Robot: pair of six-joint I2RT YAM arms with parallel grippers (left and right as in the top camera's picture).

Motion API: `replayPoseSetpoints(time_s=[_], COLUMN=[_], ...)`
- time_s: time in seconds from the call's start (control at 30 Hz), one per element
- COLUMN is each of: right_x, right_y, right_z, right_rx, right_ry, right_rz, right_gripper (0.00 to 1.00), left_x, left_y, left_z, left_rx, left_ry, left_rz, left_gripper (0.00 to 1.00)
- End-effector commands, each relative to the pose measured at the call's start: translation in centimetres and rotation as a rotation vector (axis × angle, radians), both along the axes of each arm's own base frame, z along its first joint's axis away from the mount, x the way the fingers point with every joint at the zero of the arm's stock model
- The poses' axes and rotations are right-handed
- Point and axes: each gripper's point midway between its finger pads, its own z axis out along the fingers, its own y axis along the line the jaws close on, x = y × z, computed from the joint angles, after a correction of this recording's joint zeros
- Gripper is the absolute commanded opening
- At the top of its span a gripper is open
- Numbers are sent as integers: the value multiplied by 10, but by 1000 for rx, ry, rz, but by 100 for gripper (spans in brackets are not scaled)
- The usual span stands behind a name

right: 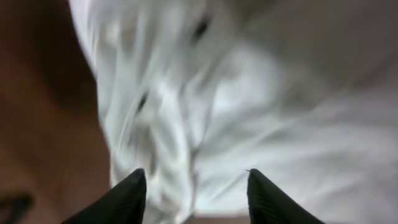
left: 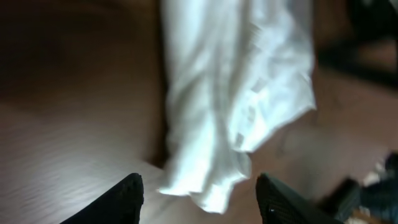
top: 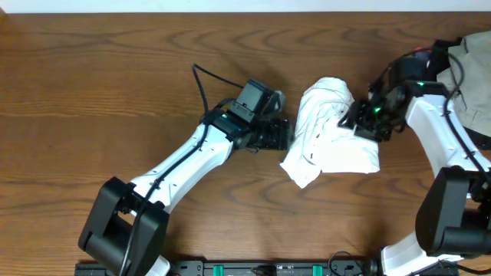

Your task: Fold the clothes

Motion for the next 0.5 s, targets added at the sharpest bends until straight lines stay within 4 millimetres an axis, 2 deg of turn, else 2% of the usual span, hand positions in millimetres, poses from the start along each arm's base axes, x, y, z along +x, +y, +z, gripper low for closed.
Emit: replayPoseSetpoints(time_s=[0.0, 0.1, 0.27, 0.3, 0.33, 0.47], right_x=[-16, -34, -61, -65, -68, -79], right_y=[37, 62, 72, 76, 79, 91], right_z=[4, 3, -8, -10, -12, -28], right_rx=[49, 36, -129, -148, -153, -159], right_ry=[37, 85, 178, 186, 191, 208], right_rz=[109, 179, 185, 184, 187, 168], right_gripper=[52, 55, 67, 73, 75, 78], left_x=[25, 37, 41, 41, 42, 39], left_y=[32, 61, 108, 115, 121, 140], left_z=[-3, -7, -17, -19, -20, -23], left_rx=[43, 64, 117, 123, 127, 147], left_ry=[2, 35, 112, 124, 134, 174], left_rz=[148, 222, 322, 337, 352, 387], left_gripper=[61, 61, 61, 62, 61, 61])
